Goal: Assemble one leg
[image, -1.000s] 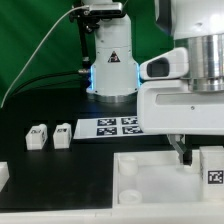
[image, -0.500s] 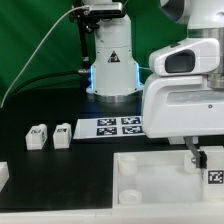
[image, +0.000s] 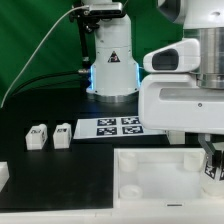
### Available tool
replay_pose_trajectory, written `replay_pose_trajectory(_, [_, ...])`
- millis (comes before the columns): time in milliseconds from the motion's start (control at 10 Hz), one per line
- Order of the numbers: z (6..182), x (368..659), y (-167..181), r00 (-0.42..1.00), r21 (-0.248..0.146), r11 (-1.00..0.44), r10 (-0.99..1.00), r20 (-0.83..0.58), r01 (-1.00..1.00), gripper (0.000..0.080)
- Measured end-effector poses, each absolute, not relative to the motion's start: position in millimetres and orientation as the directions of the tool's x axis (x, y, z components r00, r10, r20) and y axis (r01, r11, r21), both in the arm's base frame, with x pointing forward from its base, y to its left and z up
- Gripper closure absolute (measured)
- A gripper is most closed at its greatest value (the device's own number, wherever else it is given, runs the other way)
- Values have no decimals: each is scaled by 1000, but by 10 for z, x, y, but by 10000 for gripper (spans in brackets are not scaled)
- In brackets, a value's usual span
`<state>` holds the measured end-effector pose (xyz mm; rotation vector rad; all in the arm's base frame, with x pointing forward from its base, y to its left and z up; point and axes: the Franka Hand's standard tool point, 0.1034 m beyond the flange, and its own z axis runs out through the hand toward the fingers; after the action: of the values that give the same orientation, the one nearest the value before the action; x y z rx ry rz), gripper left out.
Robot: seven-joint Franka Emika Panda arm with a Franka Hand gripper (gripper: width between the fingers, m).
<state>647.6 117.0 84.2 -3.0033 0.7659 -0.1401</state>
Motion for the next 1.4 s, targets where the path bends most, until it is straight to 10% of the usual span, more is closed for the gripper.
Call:
replay_pose_trajectory(600, [863,6474,1157,887,-41,-889,-457,62,-455,761])
replay_pose_trajectory(1000, [1012,6515,1144,992,22,-995,103,79,101,288])
replay_pose_trajectory(1400, [977,6457,1120,982,30,-983,182,50,180,155])
